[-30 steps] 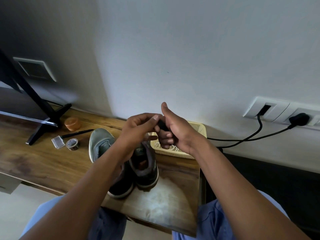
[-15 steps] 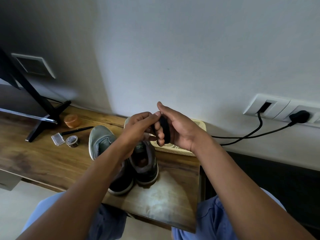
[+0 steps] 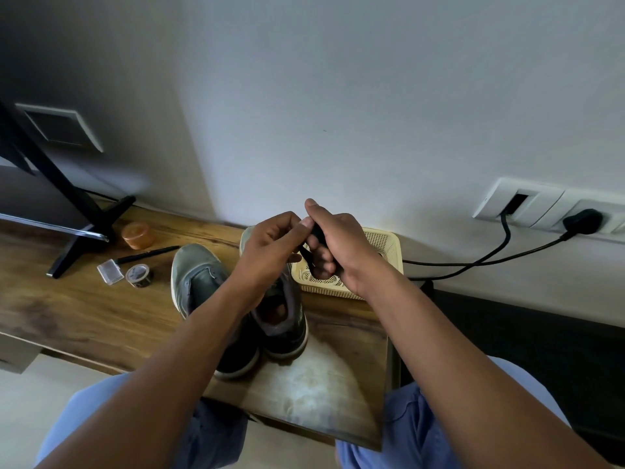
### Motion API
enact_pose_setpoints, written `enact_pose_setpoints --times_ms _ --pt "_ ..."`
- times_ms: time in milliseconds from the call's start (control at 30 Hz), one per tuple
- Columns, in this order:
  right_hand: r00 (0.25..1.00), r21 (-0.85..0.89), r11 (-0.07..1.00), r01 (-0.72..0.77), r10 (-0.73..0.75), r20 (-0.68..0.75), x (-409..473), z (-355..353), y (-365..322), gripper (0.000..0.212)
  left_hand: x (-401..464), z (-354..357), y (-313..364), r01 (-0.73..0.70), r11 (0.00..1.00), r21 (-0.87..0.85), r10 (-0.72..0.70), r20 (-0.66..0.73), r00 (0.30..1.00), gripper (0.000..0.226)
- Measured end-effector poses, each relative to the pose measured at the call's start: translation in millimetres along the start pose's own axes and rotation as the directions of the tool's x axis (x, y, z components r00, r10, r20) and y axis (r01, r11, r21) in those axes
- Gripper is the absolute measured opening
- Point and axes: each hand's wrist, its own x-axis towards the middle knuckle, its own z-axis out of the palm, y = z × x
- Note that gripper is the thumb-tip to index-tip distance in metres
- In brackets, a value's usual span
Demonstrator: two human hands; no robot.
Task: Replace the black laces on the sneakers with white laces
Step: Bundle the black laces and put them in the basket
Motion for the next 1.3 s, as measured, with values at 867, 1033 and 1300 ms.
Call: enact_pose_setpoints --times_ms 867,1033,1300 --pt "0.935 0.443 0.891 -0.099 -0.068 0.347 -4.3 -15.7 -19.3 0.021 15.6 -13.2 -6.1 0.144 0.845 -0.515 -0.217 -0.083 0.973 0.03" --pt "0.99 0.227 0.973 0.044 -0.073 0.121 -0.8 -19.6 -10.6 0.023 14.7 -10.1 -7.7 0.136 0.883 -0.448 -0.202 -0.101 0.974 0.035" --pt "0.961 -0.165 0.979 0.117 -0.154 -0.229 4.5 -19.1 -9.1 0.032 10.9 -5.1 -5.4 0.134 0.928 -0.347 -0.201 -0.164 0.966 0.035"
